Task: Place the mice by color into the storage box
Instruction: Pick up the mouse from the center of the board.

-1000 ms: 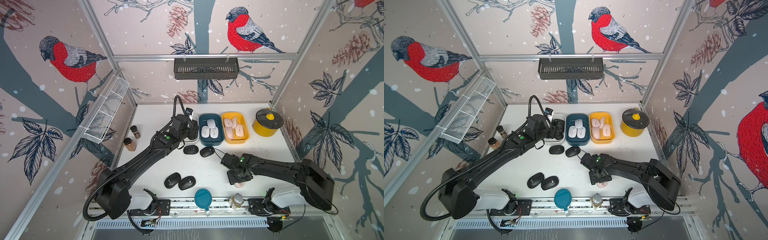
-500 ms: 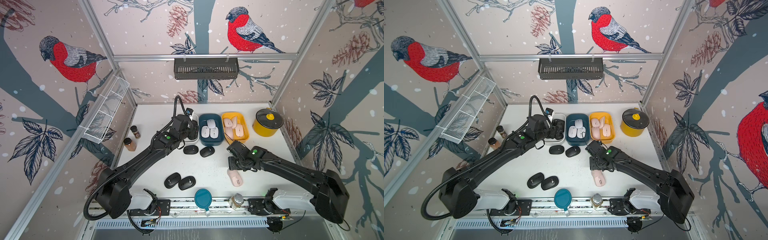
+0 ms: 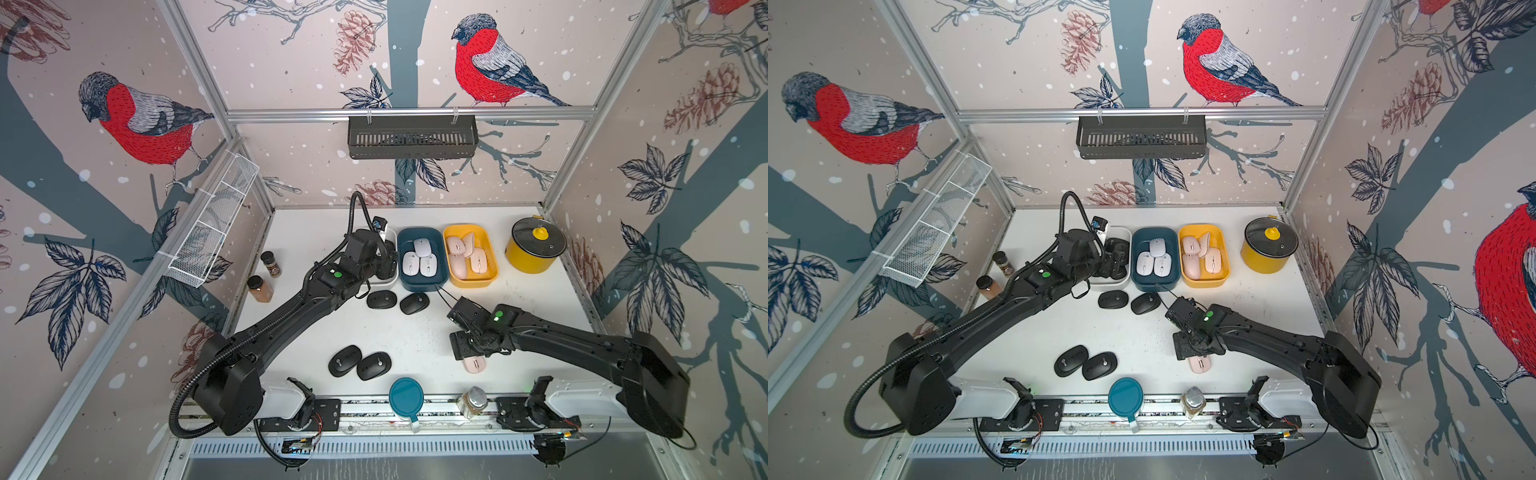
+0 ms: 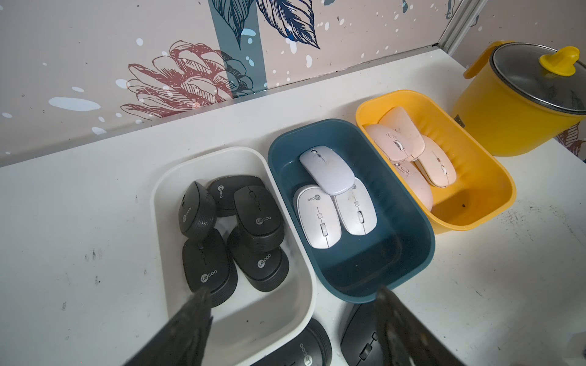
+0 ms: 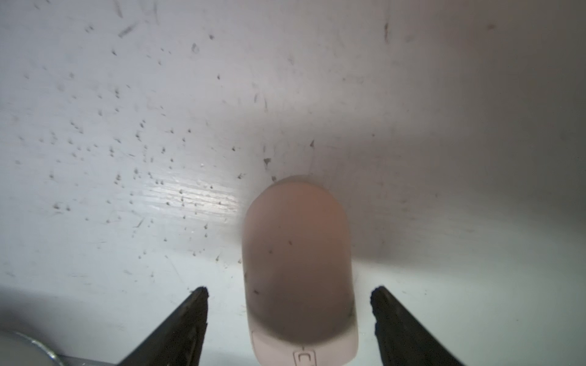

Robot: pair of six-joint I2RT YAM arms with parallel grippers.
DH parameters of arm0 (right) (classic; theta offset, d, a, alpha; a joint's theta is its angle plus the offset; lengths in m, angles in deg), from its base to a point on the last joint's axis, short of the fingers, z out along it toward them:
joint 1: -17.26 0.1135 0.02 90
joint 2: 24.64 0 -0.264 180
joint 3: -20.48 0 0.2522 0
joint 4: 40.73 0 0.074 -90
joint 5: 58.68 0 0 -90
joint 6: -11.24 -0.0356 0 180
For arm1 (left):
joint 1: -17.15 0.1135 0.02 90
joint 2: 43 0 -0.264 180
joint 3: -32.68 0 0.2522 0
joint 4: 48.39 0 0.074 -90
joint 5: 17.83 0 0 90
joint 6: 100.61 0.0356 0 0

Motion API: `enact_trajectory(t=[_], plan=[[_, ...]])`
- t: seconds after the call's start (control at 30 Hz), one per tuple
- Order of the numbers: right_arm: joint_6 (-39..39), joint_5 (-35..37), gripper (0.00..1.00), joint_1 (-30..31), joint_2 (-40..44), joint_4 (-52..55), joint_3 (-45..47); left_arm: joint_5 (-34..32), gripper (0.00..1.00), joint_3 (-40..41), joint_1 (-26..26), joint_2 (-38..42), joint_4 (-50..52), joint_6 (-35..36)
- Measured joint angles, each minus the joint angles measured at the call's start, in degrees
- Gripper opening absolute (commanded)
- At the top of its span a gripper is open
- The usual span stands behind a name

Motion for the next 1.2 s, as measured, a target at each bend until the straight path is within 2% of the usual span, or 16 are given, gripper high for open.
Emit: enact_trajectory(t=[0.13,0.27,0.43,0.5,0.77,1.0,1.2], plan=[[-0.37,-0.5,0.82,0.5,-1.75,-2.14,1.4,0.0,0.8,0.0,0.0,-0.02,0.0,0.0],[-1.38,-0.37,0.77,0.57,-2.99,-3.61,2.03,0.0,0.8,0.0,0.0,-0.02,0.0,0.0],[-1.57,0.11,0.54,0.9,-4.74,-5.29,2.12,0.0,0.8,0.0,0.0,-0.02,0.0,0.0],[-1.73,0.59,0.52,1.05,-5.16,-5.27,1.66,-0.02,0.8,0.0,0.0,-0.02,0.0,0.02],[-1.51,3.3,0.51,-0.98,-2.38,-2.51,-4.37,-0.02,0.8,0.0,0.0,-0.02,0.0,0.02],[1.88,4.02,0.54,-10.36,2.01,-1.6,-12.79,-0.04,0.8,0.0,0.0,0.07,0.0,0.02],[6.23,4.98,0.54,-18.84,0.83,-6.97,-16.74,-0.15,0.8,0.0,0.0,0.48,0.0,0.02]])
